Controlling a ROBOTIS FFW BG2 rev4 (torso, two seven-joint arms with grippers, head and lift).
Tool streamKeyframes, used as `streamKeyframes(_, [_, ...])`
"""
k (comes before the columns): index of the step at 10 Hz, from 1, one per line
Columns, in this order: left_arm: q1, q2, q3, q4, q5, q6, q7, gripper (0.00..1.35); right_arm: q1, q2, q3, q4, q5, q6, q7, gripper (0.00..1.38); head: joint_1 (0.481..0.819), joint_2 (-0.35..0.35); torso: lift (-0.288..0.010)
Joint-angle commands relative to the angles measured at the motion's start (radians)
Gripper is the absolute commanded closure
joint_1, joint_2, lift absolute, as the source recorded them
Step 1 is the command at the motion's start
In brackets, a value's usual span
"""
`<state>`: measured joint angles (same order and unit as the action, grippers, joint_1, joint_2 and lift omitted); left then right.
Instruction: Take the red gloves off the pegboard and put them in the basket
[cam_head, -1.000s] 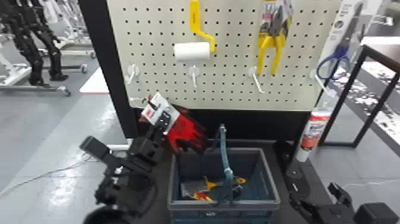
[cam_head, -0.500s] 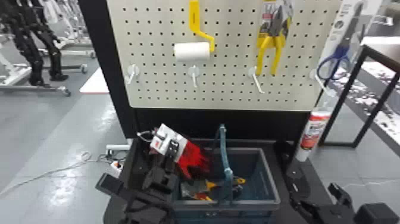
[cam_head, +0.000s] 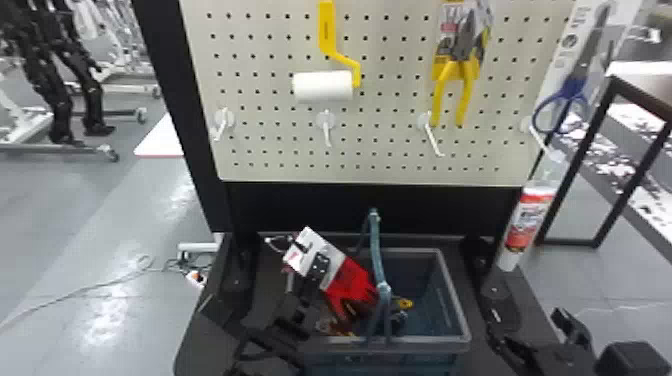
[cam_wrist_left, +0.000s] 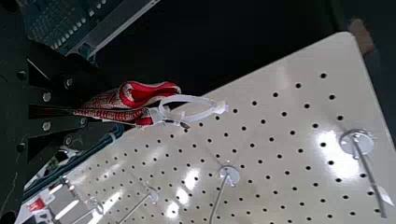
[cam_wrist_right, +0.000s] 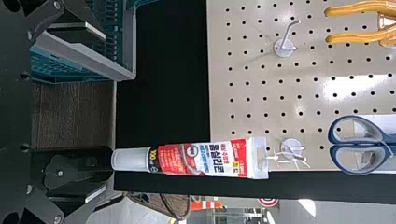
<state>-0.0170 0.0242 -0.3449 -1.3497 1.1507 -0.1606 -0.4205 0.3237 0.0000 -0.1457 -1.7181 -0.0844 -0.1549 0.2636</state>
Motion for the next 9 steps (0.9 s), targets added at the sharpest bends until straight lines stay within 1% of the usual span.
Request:
streamKeyframes(1, [-0.024, -0.006, -0.003, 0.034, 0.021, 0.072, -0.021, 1.22, -0.002, 0.001, 0.002, 0.0, 0.0, 0.0, -0.001, 0.17, 0.549, 0.0, -0.1])
streamKeyframes(2, [-0.032, -0.007, 0.003, 0.035, 0.041, 0.162, -0.03, 1.22, -0.002, 0.001, 0.002, 0.002, 0.0, 0.0, -0.001, 0.17, 0.549, 0.0, -0.1])
streamKeyframes(3, [-0.038, -0.006, 0.006, 0.037, 0.035, 0.196, -0.035, 1.22, -0.003, 0.001, 0.002, 0.002, -0.002, 0.0, 0.0, 0.17, 0.549, 0.0, -0.1])
streamKeyframes(4, [-0.04, -0.006, 0.007, 0.037, 0.011, 0.161, -0.034, 0.97, -0.003, 0.001, 0.002, 0.002, -0.002, 0.0, 0.0, 0.17, 0.549, 0.0, -0.1])
streamKeyframes(5, [-0.038, -0.004, 0.015, 0.035, -0.016, 0.136, -0.034, 0.34, -0.002, 0.001, 0.002, 0.003, -0.003, 0.0, 0.002, 0.17, 0.549, 0.0, -0.1])
streamKeyframes(6, [-0.041, -0.003, 0.012, 0.034, -0.017, 0.133, -0.035, 0.02, -0.003, 0.001, 0.002, 0.003, -0.003, 0.0, 0.002, 0.17, 0.549, 0.0, -0.1])
streamKeyframes(8, [-0.041, -0.004, 0.009, 0.032, -0.023, 0.113, -0.037, 0.24, -0.002, 0.001, 0.002, 0.003, -0.005, 0.0, 0.002, 0.17, 0.549, 0.0, -0.1])
streamKeyframes(9, [-0.041, -0.004, 0.009, 0.03, -0.026, 0.113, -0.038, 0.3, -0.002, 0.001, 0.002, 0.003, -0.005, 0.0, 0.002, 0.17, 0.549, 0.0, -0.1])
